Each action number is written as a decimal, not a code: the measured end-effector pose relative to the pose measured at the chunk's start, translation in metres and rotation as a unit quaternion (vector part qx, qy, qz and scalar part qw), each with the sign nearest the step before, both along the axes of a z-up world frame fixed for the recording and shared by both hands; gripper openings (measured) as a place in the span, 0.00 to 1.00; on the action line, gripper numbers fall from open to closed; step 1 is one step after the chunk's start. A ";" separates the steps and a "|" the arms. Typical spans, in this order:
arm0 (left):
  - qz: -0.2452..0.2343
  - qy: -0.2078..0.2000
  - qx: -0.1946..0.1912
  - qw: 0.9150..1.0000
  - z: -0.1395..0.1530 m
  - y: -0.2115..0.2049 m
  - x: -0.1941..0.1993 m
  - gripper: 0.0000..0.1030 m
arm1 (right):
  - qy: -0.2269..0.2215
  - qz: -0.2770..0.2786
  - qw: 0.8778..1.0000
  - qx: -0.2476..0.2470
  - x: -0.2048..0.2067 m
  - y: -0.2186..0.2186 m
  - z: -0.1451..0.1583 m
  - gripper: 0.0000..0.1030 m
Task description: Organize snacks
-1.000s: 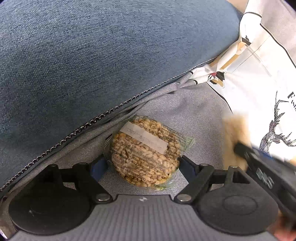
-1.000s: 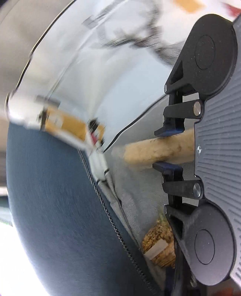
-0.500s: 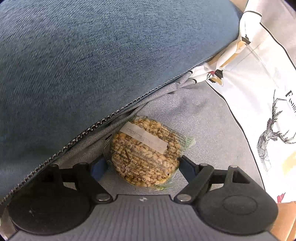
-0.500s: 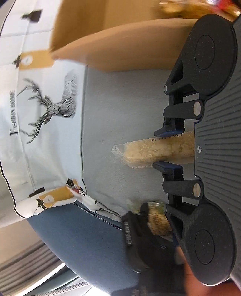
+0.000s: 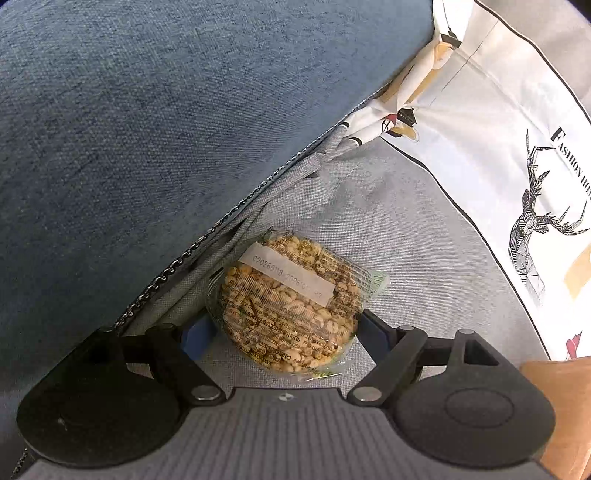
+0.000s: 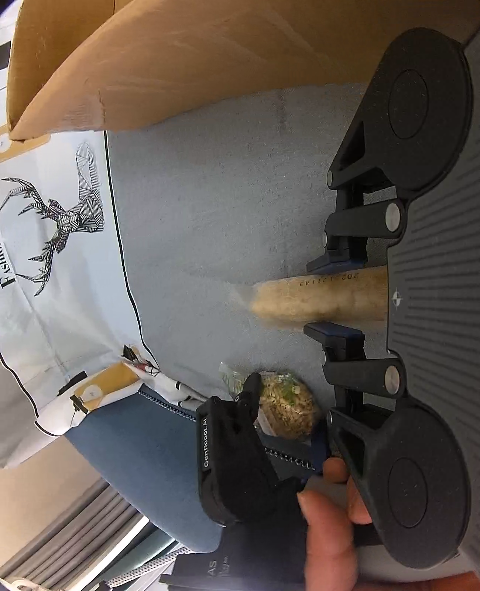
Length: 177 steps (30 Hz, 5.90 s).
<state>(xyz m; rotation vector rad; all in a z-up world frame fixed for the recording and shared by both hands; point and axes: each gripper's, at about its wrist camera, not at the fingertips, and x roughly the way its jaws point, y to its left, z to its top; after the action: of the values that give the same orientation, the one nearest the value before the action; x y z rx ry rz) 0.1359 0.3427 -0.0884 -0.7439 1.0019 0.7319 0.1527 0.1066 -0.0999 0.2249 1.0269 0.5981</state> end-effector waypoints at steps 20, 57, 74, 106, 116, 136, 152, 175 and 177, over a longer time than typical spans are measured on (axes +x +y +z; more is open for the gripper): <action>-0.019 0.012 0.008 1.000 0.000 -0.006 0.007 0.93 | -0.098 0.076 0.982 -0.143 -0.016 0.029 -0.003 0.80; -0.028 0.021 0.016 0.999 -0.008 -0.008 0.017 0.96 | -0.097 0.094 0.974 -0.180 -0.011 0.031 -0.018 0.37; -0.047 -0.073 0.018 0.996 0.039 -0.024 0.006 0.82 | -0.166 0.046 0.979 -0.111 -0.024 0.003 0.043 0.37; -0.286 -0.296 0.147 0.900 0.131 -0.283 -0.068 0.82 | -0.351 -0.131 0.924 -0.072 -0.086 -0.275 0.125 0.37; -0.323 -0.324 0.159 0.875 0.131 -0.320 -0.055 0.82 | -0.353 -0.125 0.924 -0.074 -0.078 -0.278 0.123 0.37; -0.362 -0.372 0.145 0.842 0.132 -0.324 -0.057 0.98 | -0.352 -0.139 0.922 -0.089 -0.081 -0.282 0.119 0.72; -0.381 -0.316 0.183 0.850 0.143 -0.325 -0.150 0.99 | -0.326 -0.201 0.923 -0.040 -0.132 -0.318 0.119 0.99; -0.363 -0.148 0.143 0.909 0.071 -0.334 -0.150 0.99 | -0.278 -0.160 0.937 -0.137 -0.156 -0.296 0.076 0.99; -0.361 -0.151 0.137 0.910 0.072 -0.335 -0.149 0.99 | -0.277 -0.159 0.938 -0.139 -0.155 -0.294 0.077 0.99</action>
<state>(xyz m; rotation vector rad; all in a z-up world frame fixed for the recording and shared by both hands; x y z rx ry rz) -0.0126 0.0077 -0.0165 -0.1905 0.7830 0.0933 -0.0018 -0.1877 -0.0233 -0.0325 0.5005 0.1921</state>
